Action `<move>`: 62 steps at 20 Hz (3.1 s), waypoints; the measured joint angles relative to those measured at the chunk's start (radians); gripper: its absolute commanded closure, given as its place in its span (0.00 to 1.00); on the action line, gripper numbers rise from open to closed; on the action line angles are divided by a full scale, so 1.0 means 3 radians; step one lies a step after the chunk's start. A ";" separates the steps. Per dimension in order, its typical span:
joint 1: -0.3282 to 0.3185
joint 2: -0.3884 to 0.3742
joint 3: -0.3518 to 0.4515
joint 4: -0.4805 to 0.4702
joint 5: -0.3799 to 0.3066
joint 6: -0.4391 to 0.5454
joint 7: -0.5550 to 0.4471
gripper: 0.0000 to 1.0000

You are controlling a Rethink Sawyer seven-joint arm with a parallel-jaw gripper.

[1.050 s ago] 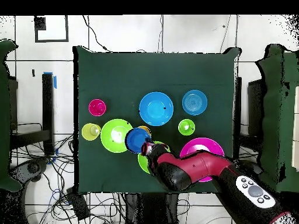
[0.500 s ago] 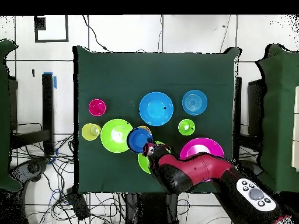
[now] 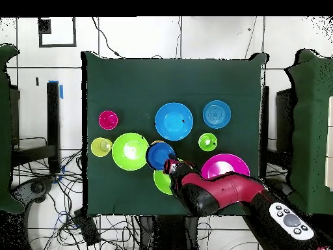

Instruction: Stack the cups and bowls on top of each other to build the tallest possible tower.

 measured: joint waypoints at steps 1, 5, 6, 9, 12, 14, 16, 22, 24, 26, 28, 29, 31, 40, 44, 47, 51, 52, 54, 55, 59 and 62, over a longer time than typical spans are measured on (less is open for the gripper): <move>0.0005 0.0000 0.0000 0.0000 0.0000 0.0000 0.0000 1.00; 0.0038 0.0001 -0.0002 0.0000 0.0000 0.0000 0.0000 1.00; 0.0060 0.0001 -0.0010 0.0000 0.0000 0.0000 0.0000 1.00; 0.0103 0.0001 -0.0024 0.0000 0.0001 -0.0001 0.0000 1.00; 0.0190 0.0001 -0.0060 0.0000 0.0001 -0.0026 0.0000 1.00; 0.0252 0.0001 -0.0087 0.0000 0.0001 -0.0068 0.0000 1.00; 0.0289 0.0001 -0.0101 0.0000 0.0004 -0.0117 0.0000 1.00; 0.0276 -0.0004 -0.0102 0.0000 0.0017 -0.0146 0.0000 1.00; 0.0264 -0.0005 -0.0100 0.0000 0.0030 -0.0146 0.0000 1.00; 0.0236 -0.0004 -0.0084 0.0000 0.0047 -0.0146 0.0000 1.00; 0.0210 -0.0004 -0.0065 0.0000 0.0055 -0.0146 0.0000 1.00; 0.0181 -0.0004 -0.0042 0.0000 0.0062 -0.0145 0.0000 1.00; 0.0146 -0.0003 -0.0011 0.0000 0.0063 -0.0146 0.0000 1.00; 0.0024 -0.0010 0.0113 -0.0025 0.0102 -0.0145 0.0000 1.00; 0.0032 -0.0029 0.0119 -0.0025 0.0129 -0.0145 0.0000 1.00; 0.0034 -0.0034 0.0120 -0.0028 0.0153 -0.0145 0.0000 1.00; 0.0052 -0.0036 0.0120 -0.0032 0.0175 -0.0146 0.0000 1.00; 0.0063 -0.0038 0.0120 -0.0033 0.0180 -0.0145 0.0000 1.00; 0.0080 -0.0040 0.0120 -0.0035 0.0182 -0.0145 0.0000 1.00; 0.0088 -0.0041 0.0121 -0.0036 0.0182 -0.0145 0.0000 1.00; 0.0112 -0.0041 0.0120 -0.0056 0.0182 -0.0145 0.0000 1.00; 0.0116 -0.0042 0.0123 -0.0073 0.0183 -0.0145 0.0000 1.00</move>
